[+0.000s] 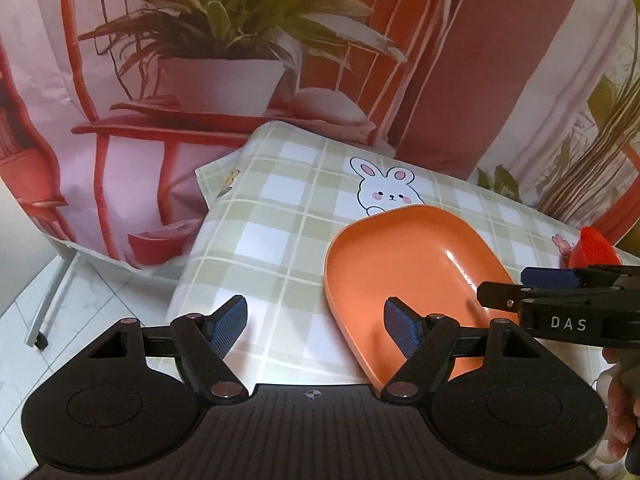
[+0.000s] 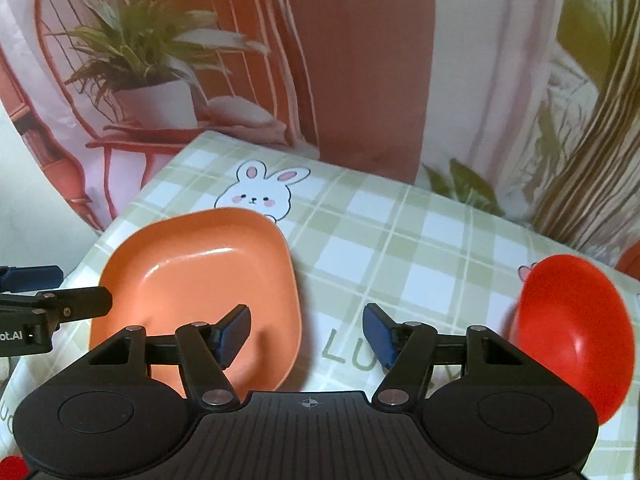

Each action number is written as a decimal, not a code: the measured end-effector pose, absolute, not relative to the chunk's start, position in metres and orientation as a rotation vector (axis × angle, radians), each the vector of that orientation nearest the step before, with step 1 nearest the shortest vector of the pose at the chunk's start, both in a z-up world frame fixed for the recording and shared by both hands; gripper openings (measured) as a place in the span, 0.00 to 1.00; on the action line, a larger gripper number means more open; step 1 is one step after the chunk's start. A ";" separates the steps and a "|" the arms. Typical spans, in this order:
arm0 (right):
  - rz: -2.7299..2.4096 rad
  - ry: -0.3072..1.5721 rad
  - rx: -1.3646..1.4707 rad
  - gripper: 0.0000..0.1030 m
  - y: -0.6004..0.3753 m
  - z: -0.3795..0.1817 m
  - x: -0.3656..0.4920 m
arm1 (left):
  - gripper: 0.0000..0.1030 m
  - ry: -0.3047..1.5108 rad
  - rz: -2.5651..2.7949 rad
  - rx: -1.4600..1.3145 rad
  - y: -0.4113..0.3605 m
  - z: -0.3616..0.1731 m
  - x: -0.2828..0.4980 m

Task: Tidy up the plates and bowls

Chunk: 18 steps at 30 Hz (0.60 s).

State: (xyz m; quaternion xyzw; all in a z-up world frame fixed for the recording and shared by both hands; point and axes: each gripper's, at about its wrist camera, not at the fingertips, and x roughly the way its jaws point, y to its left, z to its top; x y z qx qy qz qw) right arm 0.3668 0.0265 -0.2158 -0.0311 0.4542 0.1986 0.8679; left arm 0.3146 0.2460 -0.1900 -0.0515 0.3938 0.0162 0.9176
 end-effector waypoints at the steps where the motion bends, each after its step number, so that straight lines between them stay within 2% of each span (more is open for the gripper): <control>1: 0.414 0.958 -0.062 0.55 0.027 -0.218 0.368 | 0.69 0.814 0.033 -0.103 0.244 -0.191 0.318; 5: 0.409 0.983 -0.042 0.44 0.029 -0.223 0.371 | 0.61 0.839 0.022 -0.126 0.245 -0.197 0.324; 7: 0.403 0.986 -0.050 0.40 0.030 -0.225 0.371 | 0.46 0.856 0.018 -0.122 0.245 -0.200 0.326; 9: 0.409 0.986 -0.047 0.36 0.030 -0.225 0.370 | 0.35 0.871 0.014 -0.113 0.245 -0.204 0.328; 11: 0.411 0.993 -0.042 0.27 0.030 -0.225 0.370 | 0.27 0.864 0.000 -0.108 0.244 -0.204 0.326; 13: 0.417 0.999 -0.031 0.24 0.029 -0.225 0.369 | 0.17 0.861 -0.007 -0.094 0.241 -0.203 0.325; 15: 0.426 1.002 -0.025 0.20 0.029 -0.225 0.368 | 0.14 0.858 -0.007 -0.079 0.238 -0.202 0.324; 17: 0.431 1.006 -0.020 0.09 0.029 -0.224 0.366 | 0.13 0.861 0.003 -0.065 0.235 -0.201 0.321; 18: 0.435 1.010 -0.013 0.07 0.029 -0.224 0.364 | 0.13 0.861 0.007 -0.061 0.234 -0.200 0.319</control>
